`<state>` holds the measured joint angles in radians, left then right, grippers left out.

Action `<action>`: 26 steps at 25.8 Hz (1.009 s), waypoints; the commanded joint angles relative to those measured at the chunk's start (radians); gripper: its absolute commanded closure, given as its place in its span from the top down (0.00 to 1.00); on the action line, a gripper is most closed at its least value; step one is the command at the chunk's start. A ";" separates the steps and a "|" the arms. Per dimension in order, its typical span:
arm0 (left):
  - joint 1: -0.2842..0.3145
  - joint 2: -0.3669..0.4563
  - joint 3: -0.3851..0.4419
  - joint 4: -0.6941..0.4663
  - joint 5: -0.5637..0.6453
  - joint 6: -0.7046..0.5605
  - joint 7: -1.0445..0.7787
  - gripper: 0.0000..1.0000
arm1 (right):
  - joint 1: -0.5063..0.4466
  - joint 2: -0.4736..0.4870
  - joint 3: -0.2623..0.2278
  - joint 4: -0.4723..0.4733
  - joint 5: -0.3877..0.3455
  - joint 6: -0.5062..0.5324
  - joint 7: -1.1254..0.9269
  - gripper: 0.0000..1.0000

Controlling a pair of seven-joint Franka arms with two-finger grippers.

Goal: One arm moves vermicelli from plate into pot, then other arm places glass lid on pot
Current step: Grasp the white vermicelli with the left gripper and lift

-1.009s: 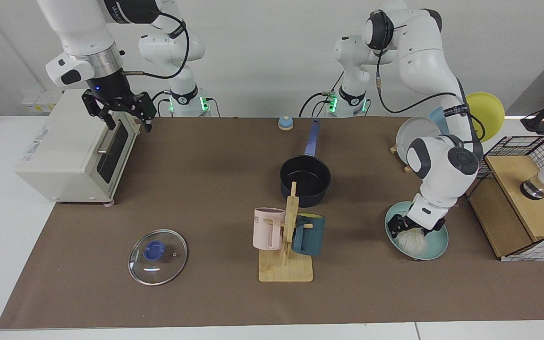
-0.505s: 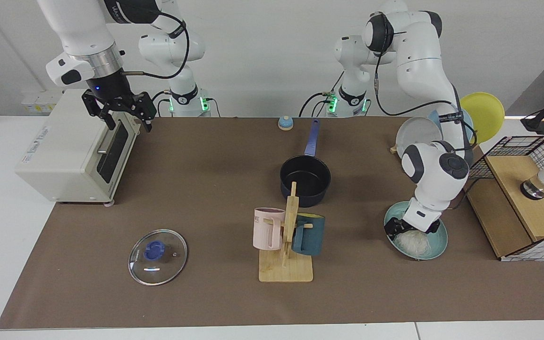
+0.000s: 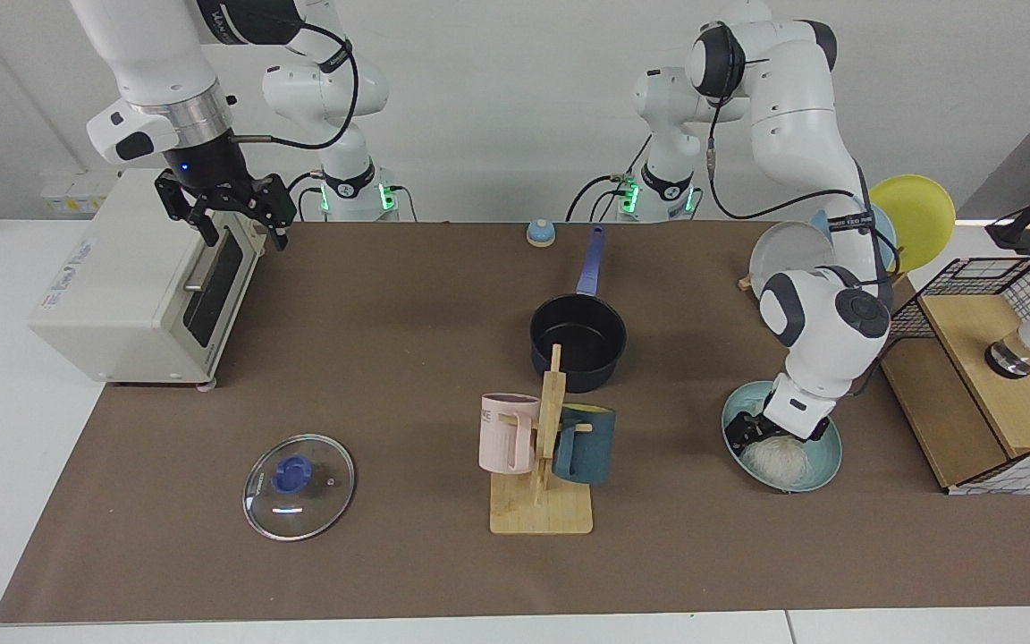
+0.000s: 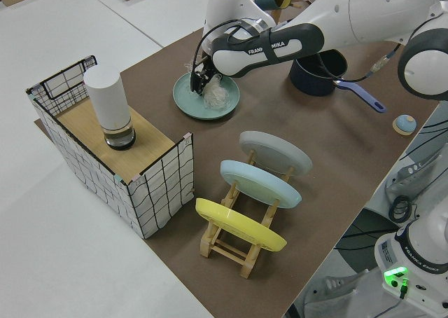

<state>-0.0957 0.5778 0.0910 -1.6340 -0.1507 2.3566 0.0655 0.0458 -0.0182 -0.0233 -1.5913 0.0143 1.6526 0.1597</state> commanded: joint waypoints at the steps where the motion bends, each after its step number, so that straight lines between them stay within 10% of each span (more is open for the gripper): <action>1: 0.005 -0.024 -0.008 -0.015 -0.049 -0.020 0.008 0.98 | -0.014 -0.003 0.005 0.001 0.026 0.004 -0.026 1.00; 9: 0.036 -0.033 -0.019 0.002 -0.050 -0.060 0.011 0.76 | -0.014 -0.003 0.003 0.001 0.026 0.004 -0.025 1.00; 13: 0.036 -0.035 -0.019 0.002 -0.050 -0.060 0.011 0.05 | -0.014 -0.003 0.003 0.001 0.026 0.004 -0.026 1.00; 14: 0.036 -0.035 -0.019 0.002 -0.052 -0.060 0.011 0.00 | -0.014 -0.003 0.003 0.001 0.026 0.004 -0.025 1.00; 26: 0.008 -0.131 -0.022 0.005 -0.029 -0.120 0.007 0.00 | -0.014 -0.003 0.005 0.001 0.026 0.004 -0.025 1.00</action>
<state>-0.0709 0.5301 0.0765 -1.6253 -0.1773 2.3011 0.0659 0.0458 -0.0182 -0.0233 -1.5913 0.0143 1.6526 0.1597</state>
